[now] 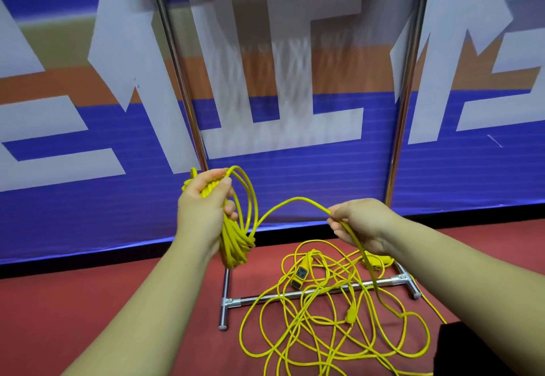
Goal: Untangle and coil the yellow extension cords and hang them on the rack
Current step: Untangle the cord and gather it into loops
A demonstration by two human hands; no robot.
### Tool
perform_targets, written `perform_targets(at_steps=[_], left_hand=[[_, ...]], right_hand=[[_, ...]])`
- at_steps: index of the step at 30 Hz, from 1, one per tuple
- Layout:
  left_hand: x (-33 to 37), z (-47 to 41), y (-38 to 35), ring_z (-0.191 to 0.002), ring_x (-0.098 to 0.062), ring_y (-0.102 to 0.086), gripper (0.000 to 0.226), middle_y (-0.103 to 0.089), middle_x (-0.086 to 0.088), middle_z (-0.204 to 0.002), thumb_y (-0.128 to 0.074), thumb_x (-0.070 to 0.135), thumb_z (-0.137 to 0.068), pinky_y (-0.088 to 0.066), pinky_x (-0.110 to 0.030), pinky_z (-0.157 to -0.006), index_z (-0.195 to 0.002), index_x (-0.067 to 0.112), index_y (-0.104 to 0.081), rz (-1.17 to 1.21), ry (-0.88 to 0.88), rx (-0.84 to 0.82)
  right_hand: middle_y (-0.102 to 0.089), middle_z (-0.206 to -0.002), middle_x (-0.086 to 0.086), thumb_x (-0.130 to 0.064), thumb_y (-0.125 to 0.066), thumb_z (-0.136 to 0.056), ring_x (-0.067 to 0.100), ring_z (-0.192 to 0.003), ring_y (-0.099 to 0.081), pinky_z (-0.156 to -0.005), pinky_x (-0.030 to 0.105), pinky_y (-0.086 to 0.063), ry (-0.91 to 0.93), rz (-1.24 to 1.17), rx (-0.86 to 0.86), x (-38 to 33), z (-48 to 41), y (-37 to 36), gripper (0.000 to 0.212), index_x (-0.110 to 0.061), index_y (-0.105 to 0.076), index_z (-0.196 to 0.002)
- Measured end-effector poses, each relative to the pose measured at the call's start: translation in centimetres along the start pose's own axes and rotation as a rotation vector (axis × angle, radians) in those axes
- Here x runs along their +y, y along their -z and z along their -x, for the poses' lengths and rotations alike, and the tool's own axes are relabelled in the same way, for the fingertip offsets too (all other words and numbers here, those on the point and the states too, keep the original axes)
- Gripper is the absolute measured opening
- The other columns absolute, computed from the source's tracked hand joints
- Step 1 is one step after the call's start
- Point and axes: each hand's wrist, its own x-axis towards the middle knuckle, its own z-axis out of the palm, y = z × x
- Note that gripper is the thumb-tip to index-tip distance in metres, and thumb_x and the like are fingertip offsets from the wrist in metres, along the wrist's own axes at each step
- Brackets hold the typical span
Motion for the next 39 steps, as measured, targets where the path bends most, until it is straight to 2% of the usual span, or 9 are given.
perform_targets(at_steps=[6,12,19,22,27,31,35,39], left_hand=[[0.0,2.1,-2.2,-0.043,-0.015,-0.041,0.015,-0.056,-0.009,-0.072,-0.059,0.004,-0.098,-0.041,-0.026,-0.043,-0.110,0.011,-0.066,-0.008,0.036,-0.177],[-0.9,3.1,-3.4,-0.042,-0.015,-0.041,0.017,-0.057,-0.007,-0.070,-0.058,0.004,-0.098,-0.041,-0.025,-0.042,-0.113,0.009,-0.065,-0.006,0.112,-0.226],[-1.8,3.5,-4.1,-0.044,-0.016,-0.042,0.019,-0.057,-0.009,-0.072,-0.053,0.013,-0.102,-0.041,-0.026,-0.043,-0.117,0.013,-0.066,-0.018,0.171,-0.289],[-2.1,3.6,-4.4,-0.044,-0.017,-0.041,0.025,-0.056,-0.011,-0.072,-0.046,0.023,-0.106,-0.040,-0.026,-0.044,-0.121,0.018,-0.065,0.013,0.210,-0.312],[-2.3,3.8,-4.8,-0.044,-0.019,-0.041,0.031,-0.058,-0.013,-0.074,-0.041,0.034,-0.107,-0.039,-0.027,-0.046,-0.125,0.027,-0.065,-0.003,0.249,-0.313],[-2.5,4.1,-5.2,-0.045,-0.020,-0.041,0.034,-0.057,-0.016,-0.076,-0.039,0.038,-0.107,-0.039,-0.027,-0.046,-0.126,0.027,-0.065,-0.024,0.267,-0.315],[-2.5,4.3,-5.7,-0.047,-0.021,-0.042,0.033,-0.057,-0.016,-0.076,-0.041,0.035,-0.106,-0.041,-0.029,-0.048,-0.123,0.026,-0.068,-0.009,0.272,-0.301],[-2.9,4.5,-6.0,-0.048,-0.022,-0.044,0.030,-0.057,-0.016,-0.072,-0.043,0.026,-0.106,-0.041,-0.028,-0.046,-0.114,0.013,-0.068,0.000,0.279,-0.283]], right_hand=[[-0.070,-0.079,0.005,-0.006,-0.055,-0.094,0.009,-0.059,-0.061,-0.054,0.021,-0.050,0.107,0.002,-0.068,-1.0,1.0,0.6,0.018,-0.006,-0.069,-0.105],[-0.067,-0.094,0.013,-0.005,-0.059,-0.091,0.015,-0.073,-0.056,-0.062,0.025,-0.044,0.188,0.018,-0.161,-1.7,2.0,0.7,0.019,-0.012,-0.075,-0.098],[-0.068,-0.091,0.005,0.002,-0.052,-0.091,0.006,-0.060,-0.057,-0.054,0.020,-0.045,0.194,-0.027,-0.236,-2.3,2.4,0.6,0.030,-0.010,-0.072,-0.109],[-0.070,-0.095,0.003,0.004,-0.048,-0.092,0.007,-0.060,-0.057,-0.057,0.022,-0.044,0.196,0.003,-0.294,-2.5,2.6,0.7,0.034,-0.011,-0.070,-0.113],[-0.067,-0.093,0.008,0.000,-0.055,-0.094,0.008,-0.062,-0.056,-0.059,0.021,-0.047,0.282,0.146,-0.321,-2.7,3.5,0.5,0.031,-0.011,-0.068,-0.121],[-0.065,-0.070,-0.001,-0.006,-0.060,-0.096,0.006,-0.064,-0.058,-0.063,0.020,-0.050,0.478,0.400,-0.286,-2.6,4.2,0.2,0.031,-0.014,-0.067,-0.124],[-0.069,-0.071,-0.003,-0.016,-0.064,-0.096,0.007,-0.067,-0.061,-0.072,0.034,-0.053,0.666,0.591,-0.259,-2.6,4.9,-0.3,0.022,-0.030,-0.072,-0.112],[-0.076,-0.082,-0.001,-0.019,-0.067,-0.093,0.007,-0.074,-0.071,-0.082,0.037,-0.058,0.770,0.675,-0.255,-2.2,5.3,-0.8,0.026,-0.020,-0.072,-0.118]])
